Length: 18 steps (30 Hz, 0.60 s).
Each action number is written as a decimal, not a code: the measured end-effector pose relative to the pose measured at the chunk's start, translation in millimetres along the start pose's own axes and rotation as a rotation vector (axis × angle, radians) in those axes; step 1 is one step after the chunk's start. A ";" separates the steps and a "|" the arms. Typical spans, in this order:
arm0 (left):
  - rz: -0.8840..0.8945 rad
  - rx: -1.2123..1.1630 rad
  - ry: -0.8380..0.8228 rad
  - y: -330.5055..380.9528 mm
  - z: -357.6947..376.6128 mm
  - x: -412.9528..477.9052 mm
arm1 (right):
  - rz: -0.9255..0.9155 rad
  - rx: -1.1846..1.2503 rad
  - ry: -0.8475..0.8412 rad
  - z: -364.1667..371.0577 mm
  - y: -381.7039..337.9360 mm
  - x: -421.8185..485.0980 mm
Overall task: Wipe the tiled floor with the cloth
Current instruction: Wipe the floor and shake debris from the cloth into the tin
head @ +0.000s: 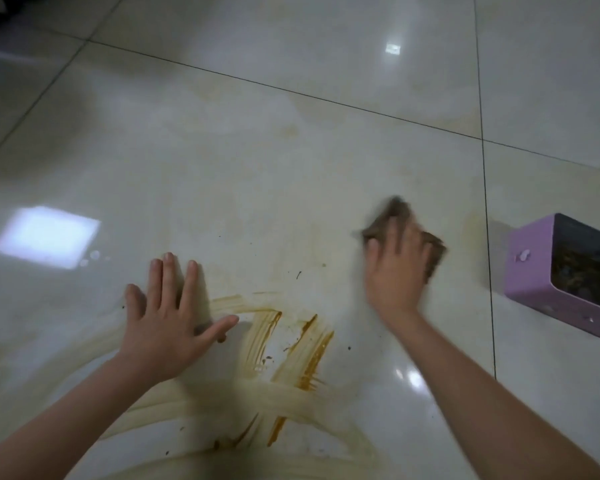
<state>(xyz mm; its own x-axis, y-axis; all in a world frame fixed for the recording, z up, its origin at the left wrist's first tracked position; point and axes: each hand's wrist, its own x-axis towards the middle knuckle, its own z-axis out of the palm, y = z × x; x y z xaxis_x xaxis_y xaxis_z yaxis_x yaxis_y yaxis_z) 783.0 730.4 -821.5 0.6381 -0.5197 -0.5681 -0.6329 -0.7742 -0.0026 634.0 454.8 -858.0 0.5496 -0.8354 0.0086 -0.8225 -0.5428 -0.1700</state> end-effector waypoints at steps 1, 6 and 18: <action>-0.009 0.008 -0.038 2.3 -3.7 1.9 | -0.116 0.026 -0.006 6.6 -23.5 -9.0; -0.023 -0.020 -0.186 7.7 -12.8 3.6 | -0.597 0.325 -0.266 4.3 -82.2 -56.4; 0.037 -0.078 -0.214 1.1 -9.0 8.0 | -0.023 0.115 -0.005 -19.9 44.0 51.7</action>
<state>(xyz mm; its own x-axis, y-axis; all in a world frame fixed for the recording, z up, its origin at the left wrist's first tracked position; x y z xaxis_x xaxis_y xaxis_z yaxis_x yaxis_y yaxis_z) 791.4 722.2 -818.6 0.5025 -0.4663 -0.7280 -0.6133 -0.7858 0.0800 623.4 386.0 -845.4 0.5691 -0.8222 0.0091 -0.7874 -0.5482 -0.2818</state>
